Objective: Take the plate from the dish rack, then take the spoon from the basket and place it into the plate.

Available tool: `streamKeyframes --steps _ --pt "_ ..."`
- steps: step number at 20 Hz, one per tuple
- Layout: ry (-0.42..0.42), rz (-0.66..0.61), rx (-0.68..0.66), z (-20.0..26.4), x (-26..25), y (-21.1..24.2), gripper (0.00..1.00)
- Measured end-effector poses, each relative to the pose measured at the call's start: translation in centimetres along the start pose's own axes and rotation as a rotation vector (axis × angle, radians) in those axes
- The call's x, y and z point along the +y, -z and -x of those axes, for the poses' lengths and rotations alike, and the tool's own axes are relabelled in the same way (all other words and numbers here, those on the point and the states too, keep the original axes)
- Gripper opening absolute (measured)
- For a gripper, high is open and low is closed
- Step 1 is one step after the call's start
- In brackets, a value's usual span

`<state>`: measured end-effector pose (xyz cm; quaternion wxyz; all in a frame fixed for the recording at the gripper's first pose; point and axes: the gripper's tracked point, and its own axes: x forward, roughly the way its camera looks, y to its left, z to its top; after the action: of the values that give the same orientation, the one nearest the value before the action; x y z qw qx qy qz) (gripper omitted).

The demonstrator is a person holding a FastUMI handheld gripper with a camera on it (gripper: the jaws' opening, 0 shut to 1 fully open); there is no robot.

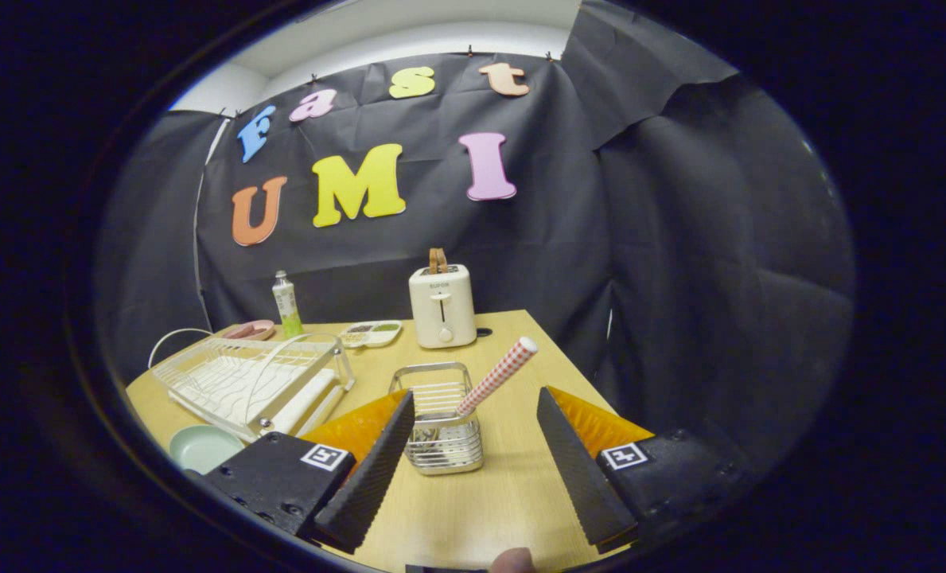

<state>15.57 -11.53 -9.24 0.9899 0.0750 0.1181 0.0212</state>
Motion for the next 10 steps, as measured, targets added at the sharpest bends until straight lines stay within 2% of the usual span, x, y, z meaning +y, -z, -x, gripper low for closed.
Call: streamKeyframes --steps 2,5,10 --pt "-0.023 -0.024 0.008 -1.1 0.1 -0.4 0.98" --pt "-0.033 -0.013 0.012 -2.2 0.2 -0.8 0.84" --pt "-0.061 -0.062 0.031 -2.9 0.9 -1.4 0.5"
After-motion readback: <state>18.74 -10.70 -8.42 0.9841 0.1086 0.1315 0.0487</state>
